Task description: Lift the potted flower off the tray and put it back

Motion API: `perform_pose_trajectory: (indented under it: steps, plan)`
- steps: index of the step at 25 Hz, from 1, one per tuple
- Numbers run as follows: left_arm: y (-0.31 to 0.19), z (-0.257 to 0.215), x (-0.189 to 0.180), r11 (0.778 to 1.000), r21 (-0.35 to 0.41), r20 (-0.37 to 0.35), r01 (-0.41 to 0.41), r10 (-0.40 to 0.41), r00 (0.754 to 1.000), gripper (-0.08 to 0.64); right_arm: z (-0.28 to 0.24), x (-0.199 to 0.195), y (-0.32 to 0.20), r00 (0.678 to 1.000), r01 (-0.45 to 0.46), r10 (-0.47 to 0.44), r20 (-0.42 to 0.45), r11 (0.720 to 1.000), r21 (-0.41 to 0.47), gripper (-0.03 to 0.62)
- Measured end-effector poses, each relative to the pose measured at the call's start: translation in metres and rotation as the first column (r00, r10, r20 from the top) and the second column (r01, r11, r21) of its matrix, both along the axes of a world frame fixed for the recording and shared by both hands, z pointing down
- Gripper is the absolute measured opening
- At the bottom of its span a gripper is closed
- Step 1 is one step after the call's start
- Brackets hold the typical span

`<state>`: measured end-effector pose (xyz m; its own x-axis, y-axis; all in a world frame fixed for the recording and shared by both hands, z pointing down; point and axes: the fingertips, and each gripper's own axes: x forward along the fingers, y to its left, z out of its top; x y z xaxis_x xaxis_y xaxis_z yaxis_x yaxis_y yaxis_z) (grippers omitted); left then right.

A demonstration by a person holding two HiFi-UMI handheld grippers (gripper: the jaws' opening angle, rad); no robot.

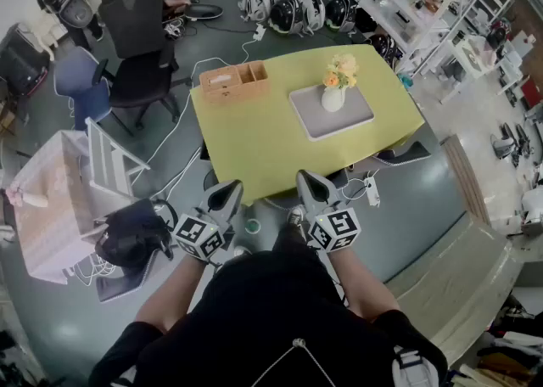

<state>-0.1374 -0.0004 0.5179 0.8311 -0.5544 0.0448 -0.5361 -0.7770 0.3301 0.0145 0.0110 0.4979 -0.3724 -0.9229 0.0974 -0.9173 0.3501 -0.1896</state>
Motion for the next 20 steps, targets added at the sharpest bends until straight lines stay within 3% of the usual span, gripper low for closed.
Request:
perform_pose_trajectory:
  steps: [11,15,20]
  plan:
    - [-0.029,0.01,0.051,0.999,-0.039,0.017,0.019,-0.018,1.0,0.007,0.018,0.07,-0.029,0.999,-0.038,0.038,0.005,0.999,-0.024,0.005]
    - [-0.05,0.015,0.08,0.997,-0.068,0.023,0.031,-0.029,0.999,0.008,0.041,0.124,-0.056,0.995,-0.102,0.101,-0.012,0.993,-0.057,0.011]
    - [-0.083,0.028,0.122,0.993,-0.099,0.034,0.057,-0.054,0.998,0.008,0.098,0.205,-0.108,0.982,-0.184,0.176,-0.072,0.973,-0.14,0.1]
